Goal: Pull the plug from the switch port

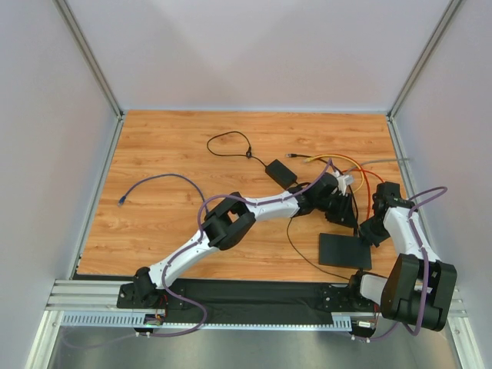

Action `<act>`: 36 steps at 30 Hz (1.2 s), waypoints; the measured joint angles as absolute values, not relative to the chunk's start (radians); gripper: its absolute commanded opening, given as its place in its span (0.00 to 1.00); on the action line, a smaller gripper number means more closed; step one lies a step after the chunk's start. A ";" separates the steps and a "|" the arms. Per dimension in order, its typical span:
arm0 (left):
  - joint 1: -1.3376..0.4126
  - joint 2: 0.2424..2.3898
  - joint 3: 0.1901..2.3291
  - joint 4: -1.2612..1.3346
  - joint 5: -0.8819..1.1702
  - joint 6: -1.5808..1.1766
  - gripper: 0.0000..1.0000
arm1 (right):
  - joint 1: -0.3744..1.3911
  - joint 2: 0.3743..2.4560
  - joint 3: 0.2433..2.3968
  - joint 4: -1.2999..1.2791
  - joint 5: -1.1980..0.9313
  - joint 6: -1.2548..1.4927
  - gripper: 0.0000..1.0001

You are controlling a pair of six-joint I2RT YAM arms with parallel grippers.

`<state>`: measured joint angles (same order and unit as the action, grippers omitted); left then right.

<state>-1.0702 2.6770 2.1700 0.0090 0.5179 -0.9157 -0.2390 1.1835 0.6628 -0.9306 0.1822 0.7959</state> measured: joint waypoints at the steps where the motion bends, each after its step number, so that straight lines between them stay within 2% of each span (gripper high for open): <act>1: -1.072 2.678 2.170 0.010 0.517 -0.918 0.39 | -0.239 1.184 0.663 -0.930 0.182 0.796 0.13; 24: -1.074 2.687 2.135 0.055 0.633 -1.021 0.33 | -0.239 1.184 0.663 -0.928 0.181 0.796 0.13; 27: -1.072 2.688 2.135 0.056 0.649 -1.029 0.31 | -0.239 1.184 0.663 -0.928 0.181 0.796 0.13; 31: -1.069 2.701 2.137 0.059 0.665 -1.050 0.23 | -0.239 1.182 0.663 -0.929 0.181 0.796 0.13; 36: -1.064 2.725 2.153 0.076 0.691 -1.081 0.26 | -0.239 1.181 0.663 -0.929 0.182 0.796 0.13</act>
<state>-1.0641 2.7247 2.1532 0.0757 0.6907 -1.0805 -0.2390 1.1809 0.6628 -0.9295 0.1818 0.7956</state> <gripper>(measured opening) 0.246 0.135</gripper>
